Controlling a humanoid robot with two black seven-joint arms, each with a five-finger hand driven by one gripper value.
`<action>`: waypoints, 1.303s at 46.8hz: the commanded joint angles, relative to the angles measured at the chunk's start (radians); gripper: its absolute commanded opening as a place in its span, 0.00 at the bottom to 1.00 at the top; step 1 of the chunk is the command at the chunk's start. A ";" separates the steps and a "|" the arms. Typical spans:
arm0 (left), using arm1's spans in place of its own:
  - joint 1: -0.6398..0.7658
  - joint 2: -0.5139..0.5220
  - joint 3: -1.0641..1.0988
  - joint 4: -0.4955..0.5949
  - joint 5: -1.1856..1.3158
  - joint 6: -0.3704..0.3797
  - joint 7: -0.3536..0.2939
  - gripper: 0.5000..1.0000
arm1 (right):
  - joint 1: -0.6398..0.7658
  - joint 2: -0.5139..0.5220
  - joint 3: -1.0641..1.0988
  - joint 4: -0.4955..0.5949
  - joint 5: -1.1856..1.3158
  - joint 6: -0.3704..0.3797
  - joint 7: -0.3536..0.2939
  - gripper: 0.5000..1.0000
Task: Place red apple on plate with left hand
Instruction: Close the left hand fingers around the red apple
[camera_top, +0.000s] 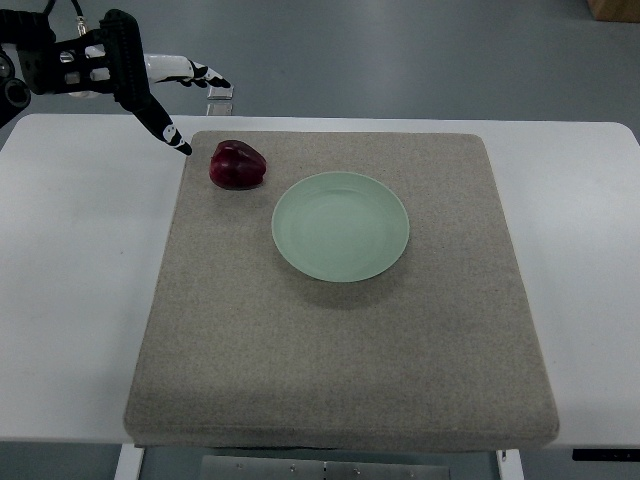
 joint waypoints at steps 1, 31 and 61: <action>0.000 -0.024 0.028 0.008 0.005 0.033 0.000 0.96 | 0.000 0.000 0.000 0.000 0.000 0.000 0.000 0.86; 0.104 -0.217 0.070 0.192 0.048 0.216 0.005 0.98 | 0.000 0.000 0.000 0.000 0.000 0.000 0.000 0.86; 0.106 -0.231 0.071 0.193 0.123 0.239 0.003 0.61 | 0.000 0.000 0.000 0.000 0.000 0.000 0.000 0.86</action>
